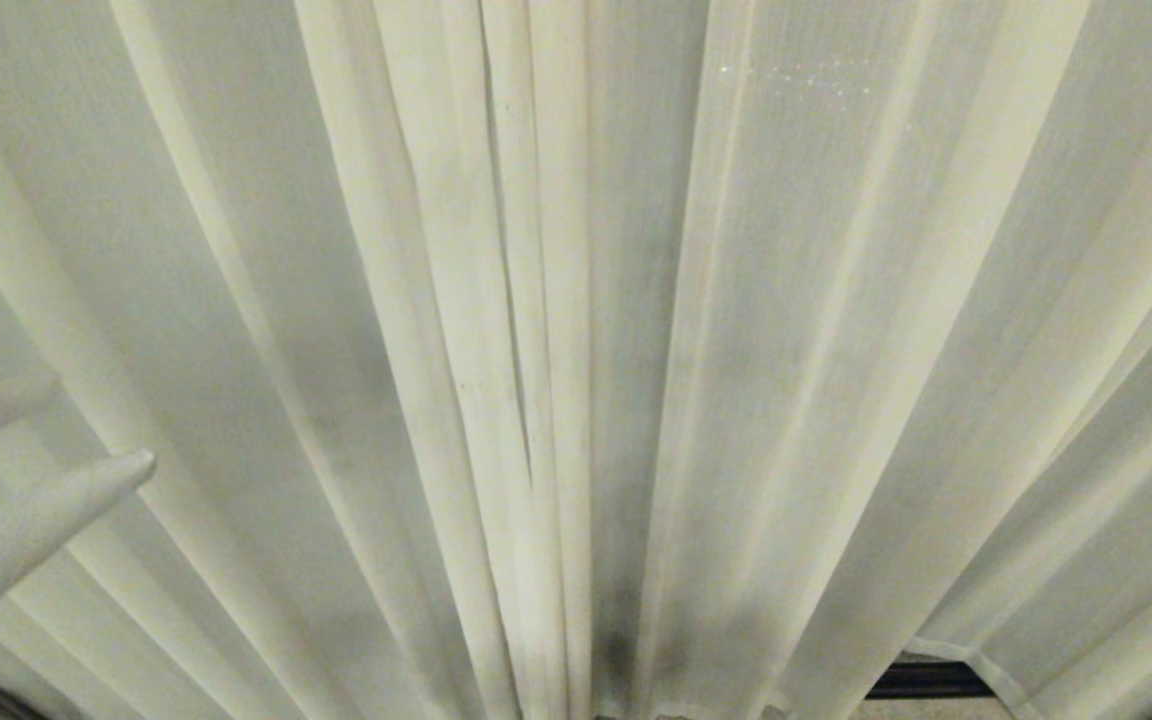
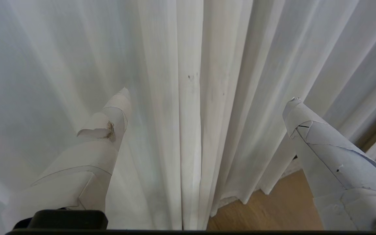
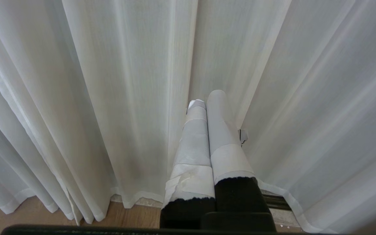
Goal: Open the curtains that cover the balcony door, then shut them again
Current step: Pull the inner curtains open on both sides
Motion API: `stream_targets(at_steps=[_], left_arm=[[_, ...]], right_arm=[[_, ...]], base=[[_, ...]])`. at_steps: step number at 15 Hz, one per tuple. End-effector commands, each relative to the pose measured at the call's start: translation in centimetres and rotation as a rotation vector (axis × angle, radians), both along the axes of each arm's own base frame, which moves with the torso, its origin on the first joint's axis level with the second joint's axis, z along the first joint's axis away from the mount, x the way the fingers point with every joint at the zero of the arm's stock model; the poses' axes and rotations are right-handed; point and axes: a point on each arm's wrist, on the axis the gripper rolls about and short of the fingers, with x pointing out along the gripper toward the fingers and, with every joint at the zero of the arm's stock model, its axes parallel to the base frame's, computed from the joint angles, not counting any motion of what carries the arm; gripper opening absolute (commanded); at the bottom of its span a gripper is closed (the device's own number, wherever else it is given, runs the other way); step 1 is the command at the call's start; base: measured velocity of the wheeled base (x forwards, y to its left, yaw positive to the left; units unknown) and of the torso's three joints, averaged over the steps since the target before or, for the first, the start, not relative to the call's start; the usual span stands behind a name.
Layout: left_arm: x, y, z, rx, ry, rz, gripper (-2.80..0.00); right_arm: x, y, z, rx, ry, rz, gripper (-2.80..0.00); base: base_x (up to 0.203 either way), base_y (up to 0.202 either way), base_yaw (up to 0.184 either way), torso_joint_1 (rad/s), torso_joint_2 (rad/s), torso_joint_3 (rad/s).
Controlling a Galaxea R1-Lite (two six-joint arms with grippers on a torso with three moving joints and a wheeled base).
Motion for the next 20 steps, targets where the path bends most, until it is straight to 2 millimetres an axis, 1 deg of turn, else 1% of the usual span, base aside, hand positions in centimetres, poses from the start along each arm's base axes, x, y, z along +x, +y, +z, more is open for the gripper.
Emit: stream_targets(at_steps=[1, 5, 7, 11, 12, 16, 17, 20], left_arm=[[2.9, -0.9, 0.6, 0.021, 0.061, -0.003, 0.00], [6.9, -2.2, 2.2, 0.058, 0.090, -0.008, 0.00], [9.0, -2.8, 2.6, 0.096, 0.097, 0.001, 0.00], [12.3, -3.6, 3.6, 0.156, 0.079, 0.080, 0.00], [13.2, -3.8, 3.6, 0.162, 0.064, 0.108, 0.00], [18.2, -5.3, 3.6, 0.123, -0.080, 0.223, 0.00], [19.4, -5.7, 3.9, 0.115, -0.101, 0.241, 0.00], [22.0, -6.4, 4.9, 0.097, -0.140, 0.257, 0.00]], right_arm=[[0.0, 0.0, 0.0, -0.001, 0.002, 0.001, -2.80], [0.0, 0.0, 0.0, -0.001, 0.002, 0.001, -2.80], [0.0, 0.0, 0.0, -0.001, 0.002, 0.001, -2.80], [0.0, 0.0, 0.0, -0.001, 0.002, 0.001, -2.80], [0.0, 0.0, 0.0, -0.001, 0.002, 0.001, -2.80], [0.0, 0.0, 0.0, -0.001, 0.002, 0.001, -2.80], [0.0, 0.0, 0.0, -0.001, 0.002, 0.001, -2.80], [0.0, 0.0, 0.0, -0.001, 0.002, 0.001, -2.80]], base=[[0.000, 0.000, 0.000, 0.000, 0.00, 0.000], [0.000, 0.000, 0.000, 0.000, 0.00, 0.000], [0.000, 0.000, 0.000, 0.000, 0.00, 0.000], [0.000, 0.000, 0.000, 0.000, 0.00, 0.000], [0.000, 0.000, 0.000, 0.000, 0.00, 0.000], [0.000, 0.000, 0.000, 0.000, 0.00, 0.000], [0.000, 0.000, 0.000, 0.000, 0.00, 0.000], [0.000, 0.000, 0.000, 0.000, 0.00, 0.000]])
